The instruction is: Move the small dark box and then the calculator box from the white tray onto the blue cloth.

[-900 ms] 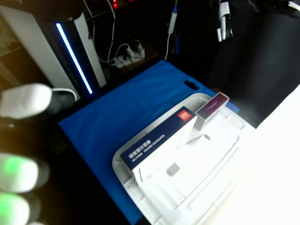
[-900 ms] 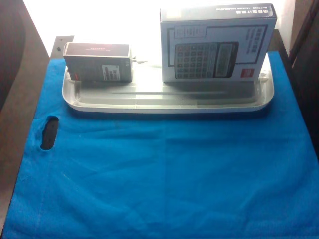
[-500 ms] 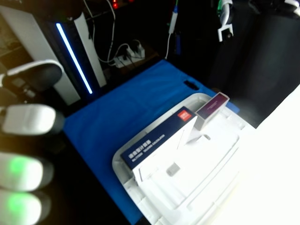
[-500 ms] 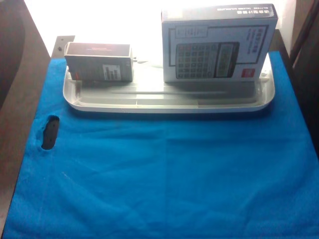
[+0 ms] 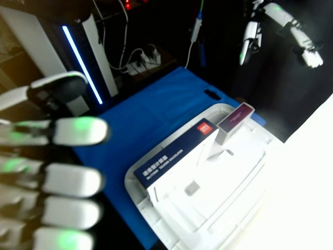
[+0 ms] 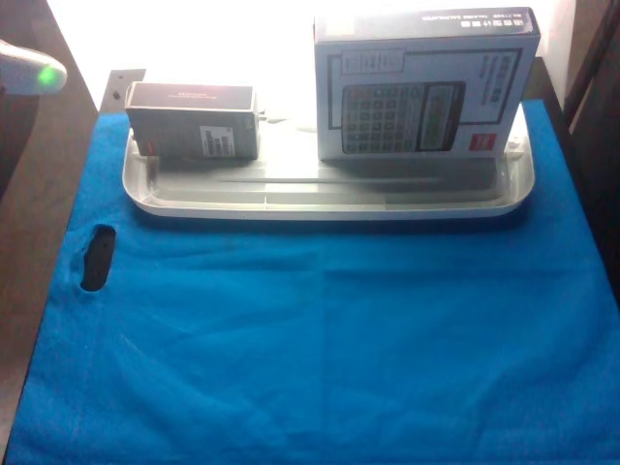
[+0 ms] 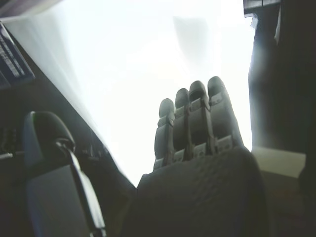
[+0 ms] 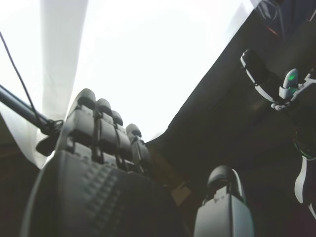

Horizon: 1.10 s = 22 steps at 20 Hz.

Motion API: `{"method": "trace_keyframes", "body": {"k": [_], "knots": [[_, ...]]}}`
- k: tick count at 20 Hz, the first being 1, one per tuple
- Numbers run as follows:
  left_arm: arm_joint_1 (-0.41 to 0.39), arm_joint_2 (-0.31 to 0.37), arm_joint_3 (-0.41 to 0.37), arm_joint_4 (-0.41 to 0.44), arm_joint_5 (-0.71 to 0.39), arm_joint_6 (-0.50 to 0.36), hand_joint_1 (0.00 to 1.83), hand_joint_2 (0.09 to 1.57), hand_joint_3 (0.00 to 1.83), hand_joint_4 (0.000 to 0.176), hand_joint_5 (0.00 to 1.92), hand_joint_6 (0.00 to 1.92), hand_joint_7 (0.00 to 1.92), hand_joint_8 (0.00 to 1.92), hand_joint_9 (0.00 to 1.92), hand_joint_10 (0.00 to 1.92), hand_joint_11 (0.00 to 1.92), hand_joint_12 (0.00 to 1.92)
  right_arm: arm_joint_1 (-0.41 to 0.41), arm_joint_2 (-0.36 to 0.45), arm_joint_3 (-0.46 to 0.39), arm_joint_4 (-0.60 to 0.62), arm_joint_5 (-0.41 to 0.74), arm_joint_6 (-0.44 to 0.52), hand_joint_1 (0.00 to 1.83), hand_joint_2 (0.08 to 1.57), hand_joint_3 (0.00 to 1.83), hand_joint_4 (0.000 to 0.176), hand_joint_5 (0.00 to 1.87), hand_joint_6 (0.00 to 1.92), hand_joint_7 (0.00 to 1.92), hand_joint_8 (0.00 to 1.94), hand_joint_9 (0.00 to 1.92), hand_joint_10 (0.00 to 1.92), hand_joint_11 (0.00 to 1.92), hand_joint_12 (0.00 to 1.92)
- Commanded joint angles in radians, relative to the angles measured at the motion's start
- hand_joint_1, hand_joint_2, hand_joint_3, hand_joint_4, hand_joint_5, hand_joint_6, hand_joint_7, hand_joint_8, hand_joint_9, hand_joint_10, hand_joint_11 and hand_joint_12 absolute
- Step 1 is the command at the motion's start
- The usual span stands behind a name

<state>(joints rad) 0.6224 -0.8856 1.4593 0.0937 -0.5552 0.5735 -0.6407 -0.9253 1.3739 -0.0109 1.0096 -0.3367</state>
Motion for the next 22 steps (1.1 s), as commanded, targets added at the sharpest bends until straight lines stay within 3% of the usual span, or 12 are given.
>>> {"method": "trace_keyframes", "body": {"k": [1, 4, 5, 6, 7, 8, 9, 13, 15, 18, 19, 22], "knots": [[-0.035, -0.009, 0.008, 0.008, -0.064, -0.014, 0.83, 0.81, 0.0, 0.006, 0.2, 0.01, 0.21, 0.0, 0.14, 0.0, 0.18, 0.03, 0.002, 0.002, 0.007, 0.039, 0.114, 0.007, 0.17, 0.87, 0.0, 0.099, 0.0, 0.0, 0.04, 0.01, 0.06, 0.0, 0.0, 0.12], [-0.114, -0.04, 0.02, 0.104, 0.009, -0.014, 0.85, 0.78, 0.0, 0.009, 0.28, 0.01, 0.27, 0.01, 0.21, 0.01, 0.23, 0.03, -0.002, -0.003, 0.007, 0.039, 0.114, 0.007, 0.14, 0.89, 0.0, 0.076, 0.02, 0.01, 0.15, 0.02, 0.08, 0.01, 0.05, 0.11], [-0.137, -0.053, 0.025, 0.13, 0.027, -0.014, 0.84, 0.77, 0.0, 0.026, 0.29, 0.01, 0.28, 0.01, 0.19, 0.0, 0.21, 0.02, -0.003, -0.005, 0.008, 0.039, 0.114, 0.007, 0.14, 0.89, 0.0, 0.056, 0.04, 0.01, 0.16, 0.02, 0.07, 0.0, 0.05, 0.11], [-0.157, -0.066, 0.03, 0.156, 0.043, -0.014, 0.84, 0.78, 0.0, 0.021, 0.29, 0.01, 0.29, 0.01, 0.19, 0.0, 0.19, 0.01, -0.003, -0.008, 0.008, 0.039, 0.114, 0.007, 0.14, 0.88, 0.0, 0.078, 0.04, 0.01, 0.17, 0.02, 0.07, 0.0, 0.05, 0.11], [-0.175, -0.079, 0.034, 0.18, 0.059, -0.014, 0.81, 0.8, 0.0, 0.0, 0.26, 0.0, 0.32, 0.0, 0.27, 0.01, 0.22, 0.02, -0.003, -0.011, 0.008, 0.039, 0.115, 0.008, 0.15, 0.88, 0.0, 0.075, 0.04, 0.01, 0.18, 0.02, 0.07, 0.0, 0.05, 0.11], [-0.194, -0.096, 0.042, 0.207, 0.075, -0.014, 0.79, 0.82, 0.01, 0.0, 0.22, 0.0, 0.29, 0.0, 0.28, 0.01, 0.23, 0.02, -0.003, -0.015, 0.009, 0.038, 0.115, 0.008, 0.15, 0.87, 0.0, 0.069, 0.04, 0.01, 0.18, 0.02, 0.06, 0.0, 0.05, 0.11], [-0.21, -0.11, 0.048, 0.225, 0.087, -0.014, 0.78, 0.81, 0.0, 0.017, 0.23, 0.01, 0.31, 0.01, 0.31, 0.01, 0.25, 0.02, -0.003, -0.016, 0.01, 0.036, 0.115, 0.008, 0.14, 0.87, 0.0, 0.064, 0.04, 0.01, 0.18, 0.01, 0.06, 0.0, 0.06, 0.11], [-0.228, -0.138, 0.055, 0.277, 0.125, -0.015, 0.82, 0.78, 0.0, 0.038, 0.28, 0.0, 0.37, 0.0, 0.34, 0.0, 0.24, 0.01, -0.002, -0.029, 0.013, 0.033, 0.115, 0.008, 0.14, 0.85, 0.0, 0.065, 0.09, 0.02, 0.21, 0.02, 0.09, 0.01, 0.1, 0.12], [-0.228, -0.148, 0.059, 0.296, 0.143, -0.015, 0.85, 0.77, 0.0, 0.059, 0.33, 0.02, 0.36, 0.0, 0.36, 0.01, 0.22, 0.0, -0.002, -0.03, 0.013, 0.03, 0.115, 0.008, 0.14, 0.85, 0.0, 0.052, 0.1, 0.01, 0.2, 0.01, 0.08, 0.0, 0.07, 0.11], [-0.217, -0.171, 0.069, 0.312, 0.158, -0.015, 0.84, 0.79, 0.01, 0.029, 0.3, 0.0, 0.34, 0.0, 0.34, 0.0, 0.18, 0.0, -0.002, -0.032, 0.013, 0.027, 0.115, 0.015, 0.15, 0.85, 0.0, 0.057, 0.1, 0.01, 0.2, 0.0, 0.08, 0.0, 0.06, 0.1], [-0.211, -0.184, 0.078, 0.311, 0.159, -0.015, 0.86, 0.81, 0.01, 0.006, 0.3, 0.0, 0.36, 0.01, 0.38, 0.02, 0.24, 0.03, -0.002, -0.032, 0.013, 0.025, 0.115, 0.017, 0.15, 0.85, 0.0, 0.053, 0.1, 0.01, 0.2, 0.0, 0.08, 0.0, 0.07, 0.11], [-0.178, -0.256, 0.139, 0.292, 0.165, -0.015, 0.88, 0.77, 0.0, 0.0, 0.28, 0.0, 0.38, 0.01, 0.43, 0.03, 0.33, 0.07, -0.002, -0.034, 0.023, 0.003, 0.114, 0.048, 0.15, 0.84, 0.0, 0.054, 0.12, 0.01, 0.23, 0.01, 0.1, 0.01, 0.1, 0.12]]}}
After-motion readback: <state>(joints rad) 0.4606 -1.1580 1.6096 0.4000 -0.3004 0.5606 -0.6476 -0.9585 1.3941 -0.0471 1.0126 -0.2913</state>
